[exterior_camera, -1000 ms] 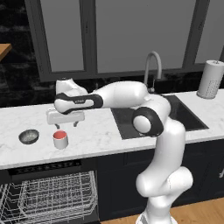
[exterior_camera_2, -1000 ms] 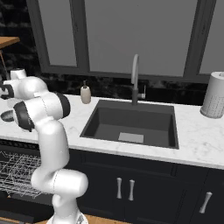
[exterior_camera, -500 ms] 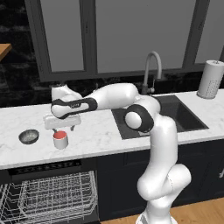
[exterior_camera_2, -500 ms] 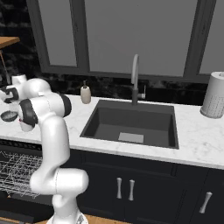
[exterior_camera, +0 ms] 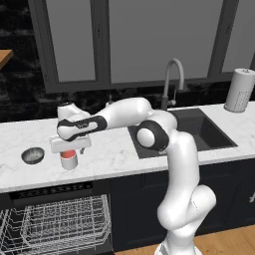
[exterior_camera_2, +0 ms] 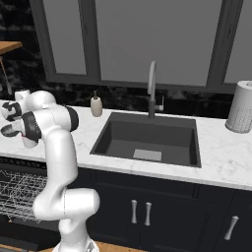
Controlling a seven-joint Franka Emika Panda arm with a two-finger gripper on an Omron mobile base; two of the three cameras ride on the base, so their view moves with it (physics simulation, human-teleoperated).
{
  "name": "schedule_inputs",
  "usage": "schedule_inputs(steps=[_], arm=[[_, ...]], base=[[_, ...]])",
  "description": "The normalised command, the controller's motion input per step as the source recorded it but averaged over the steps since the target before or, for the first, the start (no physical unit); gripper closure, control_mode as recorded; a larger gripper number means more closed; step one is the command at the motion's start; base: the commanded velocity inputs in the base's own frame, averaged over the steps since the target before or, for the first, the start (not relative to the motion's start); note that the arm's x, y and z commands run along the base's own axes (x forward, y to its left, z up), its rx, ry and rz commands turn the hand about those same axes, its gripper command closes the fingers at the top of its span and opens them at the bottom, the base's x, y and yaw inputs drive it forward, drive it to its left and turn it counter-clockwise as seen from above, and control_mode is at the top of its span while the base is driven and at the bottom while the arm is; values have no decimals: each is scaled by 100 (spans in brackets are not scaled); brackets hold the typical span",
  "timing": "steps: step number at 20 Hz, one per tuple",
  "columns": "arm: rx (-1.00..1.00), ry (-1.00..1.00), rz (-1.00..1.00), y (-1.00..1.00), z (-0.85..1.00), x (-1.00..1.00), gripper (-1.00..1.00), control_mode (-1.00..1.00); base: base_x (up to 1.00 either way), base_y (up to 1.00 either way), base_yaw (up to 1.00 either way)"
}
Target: Pick up the cup and bowl from the counter, place them in the dishwasher, and close the dishwasher door.
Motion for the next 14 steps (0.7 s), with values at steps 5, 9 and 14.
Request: schedule_inputs(steps=[5, 9, 14], arm=[[2, 0, 0, -21, -23, -8, -100, -100], [0, 0, 0, -14, -35, 0, -100, -100], [1, 0, 0, 0, -7, 0, -100, -100]], base=[[0, 0, 0], [0, 0, 0], [0, 0, 0]])
